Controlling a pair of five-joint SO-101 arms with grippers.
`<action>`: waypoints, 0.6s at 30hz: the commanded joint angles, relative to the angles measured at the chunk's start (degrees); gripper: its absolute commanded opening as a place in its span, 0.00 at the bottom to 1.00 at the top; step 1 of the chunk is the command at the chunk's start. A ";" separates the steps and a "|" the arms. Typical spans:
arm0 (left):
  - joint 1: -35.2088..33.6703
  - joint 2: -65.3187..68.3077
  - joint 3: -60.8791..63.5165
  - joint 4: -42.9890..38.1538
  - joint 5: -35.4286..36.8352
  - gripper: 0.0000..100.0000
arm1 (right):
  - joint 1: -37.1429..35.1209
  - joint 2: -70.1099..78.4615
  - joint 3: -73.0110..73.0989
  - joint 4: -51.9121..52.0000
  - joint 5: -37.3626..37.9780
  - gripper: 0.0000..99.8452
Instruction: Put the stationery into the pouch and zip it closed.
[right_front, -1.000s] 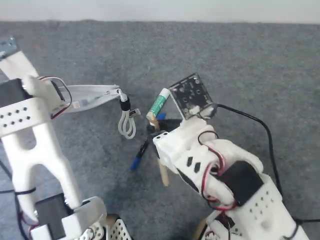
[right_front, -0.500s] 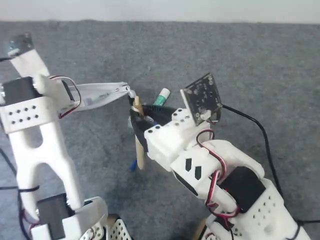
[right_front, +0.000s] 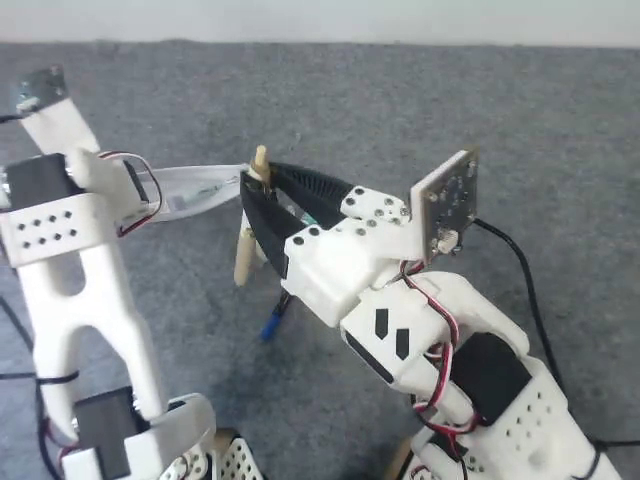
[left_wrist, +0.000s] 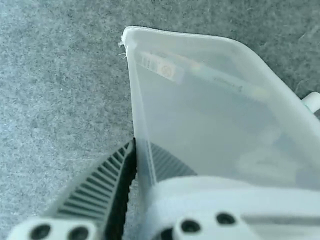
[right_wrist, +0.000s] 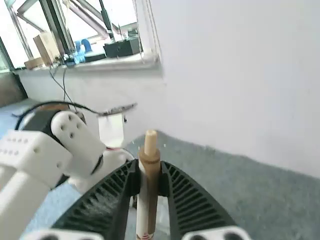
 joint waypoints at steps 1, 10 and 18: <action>0.35 -0.53 0.04 0.35 0.97 0.01 | -0.48 -1.27 -1.58 -4.97 -0.26 0.01; 0.35 -0.53 0.13 0.35 0.88 0.01 | -0.40 -1.10 -1.49 -13.93 -0.26 0.01; 0.35 -0.53 0.13 0.35 0.88 0.01 | -0.40 -0.48 -1.41 -17.80 -0.26 0.01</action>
